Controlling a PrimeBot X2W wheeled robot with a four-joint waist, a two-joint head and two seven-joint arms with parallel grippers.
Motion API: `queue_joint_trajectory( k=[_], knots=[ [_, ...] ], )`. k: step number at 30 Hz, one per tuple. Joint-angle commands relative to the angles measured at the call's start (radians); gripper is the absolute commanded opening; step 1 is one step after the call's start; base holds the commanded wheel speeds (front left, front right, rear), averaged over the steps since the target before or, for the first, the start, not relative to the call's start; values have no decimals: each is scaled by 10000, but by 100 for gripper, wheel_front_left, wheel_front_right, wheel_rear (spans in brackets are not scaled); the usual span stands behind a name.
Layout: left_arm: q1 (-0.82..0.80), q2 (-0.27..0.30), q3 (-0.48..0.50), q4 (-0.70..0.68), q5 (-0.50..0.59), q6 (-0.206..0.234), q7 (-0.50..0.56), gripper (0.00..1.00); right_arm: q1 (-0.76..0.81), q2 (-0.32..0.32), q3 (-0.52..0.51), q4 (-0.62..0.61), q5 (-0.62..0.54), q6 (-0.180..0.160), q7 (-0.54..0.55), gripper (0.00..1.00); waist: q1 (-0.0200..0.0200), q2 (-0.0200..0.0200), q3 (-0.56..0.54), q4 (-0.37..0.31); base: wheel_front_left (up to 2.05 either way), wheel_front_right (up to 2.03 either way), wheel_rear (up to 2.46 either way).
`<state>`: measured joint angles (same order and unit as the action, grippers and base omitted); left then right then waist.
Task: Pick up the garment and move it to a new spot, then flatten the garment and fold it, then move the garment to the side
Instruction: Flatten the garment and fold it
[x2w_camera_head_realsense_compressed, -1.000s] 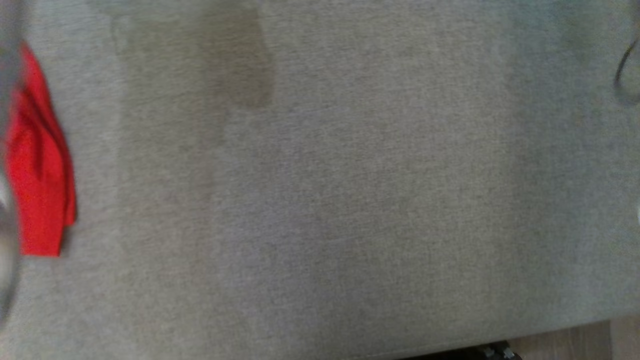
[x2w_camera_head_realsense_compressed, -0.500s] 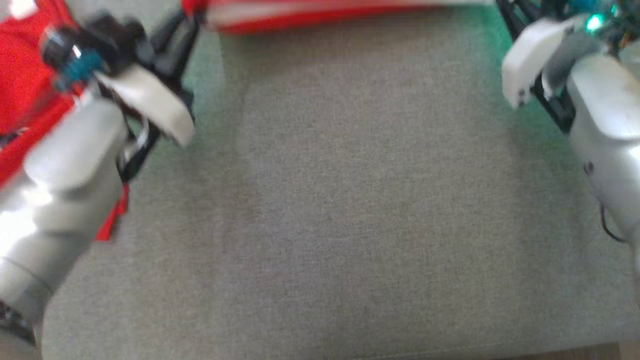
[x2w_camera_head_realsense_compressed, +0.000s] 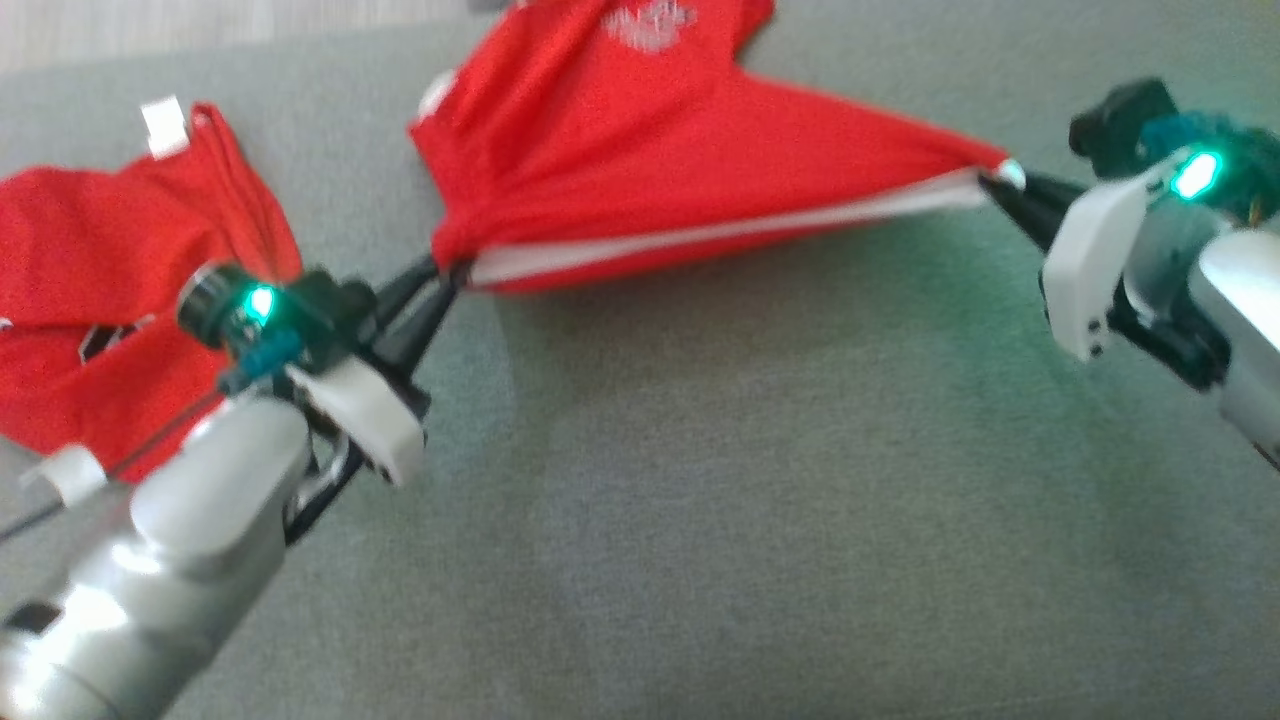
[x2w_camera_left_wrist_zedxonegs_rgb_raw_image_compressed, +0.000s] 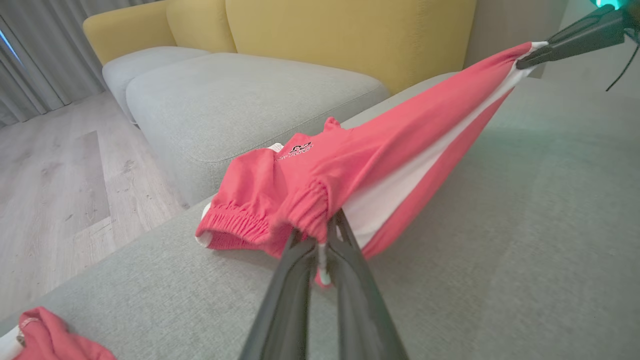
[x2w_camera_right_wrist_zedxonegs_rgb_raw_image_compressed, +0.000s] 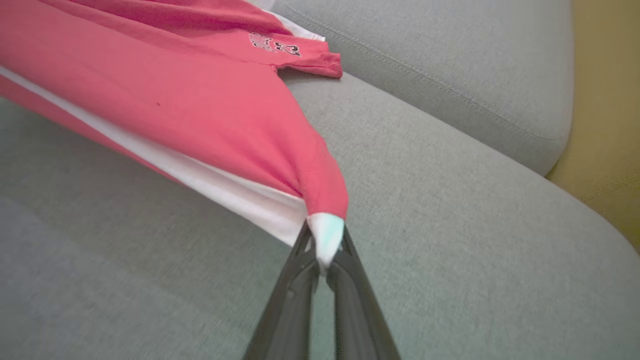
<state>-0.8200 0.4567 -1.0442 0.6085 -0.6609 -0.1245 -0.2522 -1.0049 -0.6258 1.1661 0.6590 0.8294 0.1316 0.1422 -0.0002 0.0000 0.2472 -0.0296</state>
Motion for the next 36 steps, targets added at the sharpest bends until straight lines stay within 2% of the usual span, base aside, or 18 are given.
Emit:
queue_joint_trajectory(
  k=[1,10,11,14,15,19,23,29,36],
  knots=[
    [-176,541,534,-119,65,110,-94,0,367,-462,0,-78,116,-9,63,0,2,0,-388,-129,0,0,0],
    [1841,480,1024,-993,529,511,-94,0,1468,-1907,794,-1759,1620,-9,988,0,2,0,-1812,-315,0,0,0],
    [2319,465,977,-1282,632,569,-94,0,1808,-2264,848,-2172,1885,-9,1126,0,2,0,-2043,-308,0,0,0],
    [2746,484,930,-1588,733,687,-95,0,2174,-2649,875,-2558,2177,-9,1284,0,2,0,-2216,-301,0,0,0],
    [3146,510,876,-1939,784,804,-95,0,2546,-3045,891,-2929,2414,-9,1485,0,2,0,-2344,-293,0,0,0],
    [3817,616,679,-2596,900,1066,-93,0,3302,-3758,827,-3637,2851,-9,1875,0,2,0,-2484,-283,0,0,0],
    [4183,718,507,-3150,930,1232,4,0,3806,-4247,509,-4289,3123,-9,2098,0,2,0,-2466,-258,0,0,0],
    [3983,772,529,-3578,986,1384,200,0,3770,-4297,-403,-4609,2751,-9,2060,0,2,0,-2276,-110,0,0,0],
    [3320,674,921,-3740,793,1445,271,0,2935,-3638,-1644,-4498,1725,-9,2226,0,2,0,-1568,276,0,0,0]
  ],
)
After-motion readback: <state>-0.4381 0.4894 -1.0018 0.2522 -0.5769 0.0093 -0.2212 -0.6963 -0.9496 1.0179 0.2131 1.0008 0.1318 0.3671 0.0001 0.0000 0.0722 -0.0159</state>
